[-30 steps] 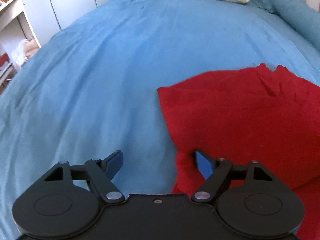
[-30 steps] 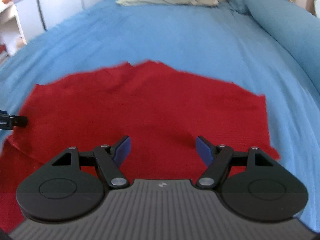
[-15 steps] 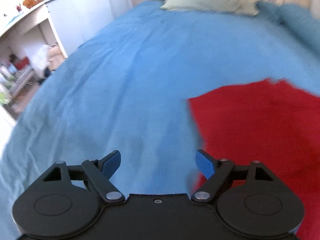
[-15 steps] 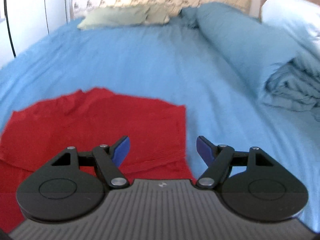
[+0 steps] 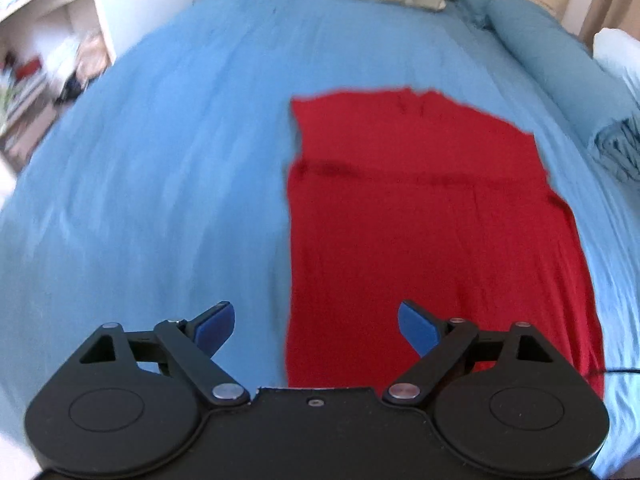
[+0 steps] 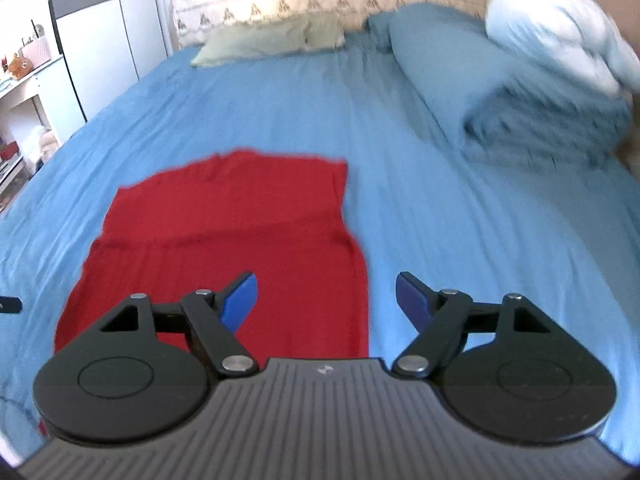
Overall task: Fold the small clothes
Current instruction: 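Move both grippers to the sweater hem and close on it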
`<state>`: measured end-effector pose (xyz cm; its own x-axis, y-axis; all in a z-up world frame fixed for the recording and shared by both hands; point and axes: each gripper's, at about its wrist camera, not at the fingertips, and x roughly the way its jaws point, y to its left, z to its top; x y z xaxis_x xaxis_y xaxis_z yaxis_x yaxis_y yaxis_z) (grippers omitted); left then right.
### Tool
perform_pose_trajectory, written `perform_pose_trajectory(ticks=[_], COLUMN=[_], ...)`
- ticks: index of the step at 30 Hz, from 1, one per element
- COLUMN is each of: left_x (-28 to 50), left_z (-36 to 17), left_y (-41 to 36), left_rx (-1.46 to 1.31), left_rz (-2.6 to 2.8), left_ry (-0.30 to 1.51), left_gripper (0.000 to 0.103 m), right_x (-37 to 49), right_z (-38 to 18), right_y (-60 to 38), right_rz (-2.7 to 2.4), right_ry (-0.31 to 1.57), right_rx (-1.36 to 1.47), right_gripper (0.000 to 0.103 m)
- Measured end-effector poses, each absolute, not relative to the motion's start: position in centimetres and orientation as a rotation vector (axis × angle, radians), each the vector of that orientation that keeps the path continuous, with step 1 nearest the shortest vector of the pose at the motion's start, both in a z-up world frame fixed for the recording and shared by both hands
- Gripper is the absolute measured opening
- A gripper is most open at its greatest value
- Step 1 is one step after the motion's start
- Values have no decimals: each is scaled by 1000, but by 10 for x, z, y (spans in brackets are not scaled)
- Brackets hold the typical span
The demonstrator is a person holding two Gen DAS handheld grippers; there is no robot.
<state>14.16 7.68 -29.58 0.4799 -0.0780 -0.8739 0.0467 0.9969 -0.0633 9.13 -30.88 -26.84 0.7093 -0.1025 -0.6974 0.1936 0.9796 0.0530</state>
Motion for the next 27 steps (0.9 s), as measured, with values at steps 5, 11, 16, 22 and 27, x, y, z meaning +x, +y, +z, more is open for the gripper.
perform_pose_trajectory(ticks=[5, 11, 16, 22, 27], left_x=[89, 79, 83, 82, 85], left_z=[-329, -377, -394, -395, -398], left_y=[77, 84, 86, 86, 83], left_rx=[-167, -258, -264, -272, -253], left_rz=[-16, 21, 40, 34, 6], left_ry=[1165, 1202, 1197, 1175, 1207], left_gripper=[92, 82, 72, 56, 44], right_x=[31, 2, -7, -4, 4], right_z=[-304, -369, -401, -413, -420], right_y=[-310, -314, -306, -303, -306], right_rz=[-159, -181, -163, -170, -185], right_ry=[880, 993, 1049, 1075, 1097], right_rx=[137, 243, 256, 264, 286], right_gripper=[92, 91, 89, 84, 66])
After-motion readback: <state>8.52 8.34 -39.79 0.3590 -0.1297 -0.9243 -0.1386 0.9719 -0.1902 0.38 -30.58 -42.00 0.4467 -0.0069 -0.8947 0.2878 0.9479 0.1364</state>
